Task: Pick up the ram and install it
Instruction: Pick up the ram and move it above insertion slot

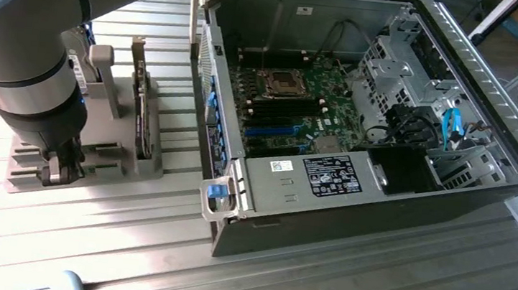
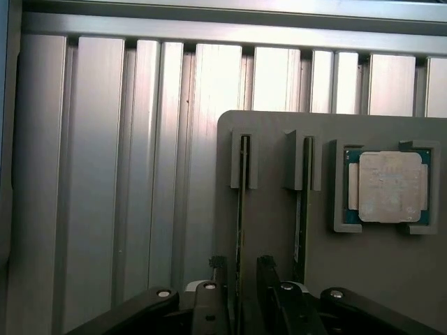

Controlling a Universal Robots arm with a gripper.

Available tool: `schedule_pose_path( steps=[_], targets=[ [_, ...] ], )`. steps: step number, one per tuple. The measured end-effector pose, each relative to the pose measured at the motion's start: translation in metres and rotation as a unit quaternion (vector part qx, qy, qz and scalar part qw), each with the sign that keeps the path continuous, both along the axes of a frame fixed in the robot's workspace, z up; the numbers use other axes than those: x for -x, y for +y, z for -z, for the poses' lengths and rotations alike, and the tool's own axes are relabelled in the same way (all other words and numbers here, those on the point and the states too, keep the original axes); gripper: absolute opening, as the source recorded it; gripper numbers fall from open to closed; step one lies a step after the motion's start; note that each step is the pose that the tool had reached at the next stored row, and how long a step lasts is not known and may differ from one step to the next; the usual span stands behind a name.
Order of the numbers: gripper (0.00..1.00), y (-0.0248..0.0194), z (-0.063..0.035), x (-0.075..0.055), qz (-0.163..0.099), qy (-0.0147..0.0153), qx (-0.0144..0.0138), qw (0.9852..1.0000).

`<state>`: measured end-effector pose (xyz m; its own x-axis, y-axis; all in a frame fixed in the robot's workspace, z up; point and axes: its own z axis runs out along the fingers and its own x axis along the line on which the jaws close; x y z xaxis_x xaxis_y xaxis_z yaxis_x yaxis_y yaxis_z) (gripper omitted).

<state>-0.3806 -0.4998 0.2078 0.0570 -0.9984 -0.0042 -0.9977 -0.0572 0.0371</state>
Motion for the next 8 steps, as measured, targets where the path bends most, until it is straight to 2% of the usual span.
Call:
schedule_pose_path(
  steps=[2,3,4,6,8],
  targets=[
    [0.30,0.0000,0.0000,0.0000,0.000,0.0000,0.0000,1.0000],
    [0.23,0.0000,0.0000,0.0000,0.000,0.0000,0.0000,1.0000],
    [0.23,0.0000,0.0000,0.0000,0.000,0.0000,0.0000,1.0000],
    [0.12,0.0000,0.0000,0.0000,0.000,0.0000,0.0000,1.0000],
    [0.12,0.0000,0.0000,0.0000,0.000,0.0000,0.0000,1.0000]
  ],
)
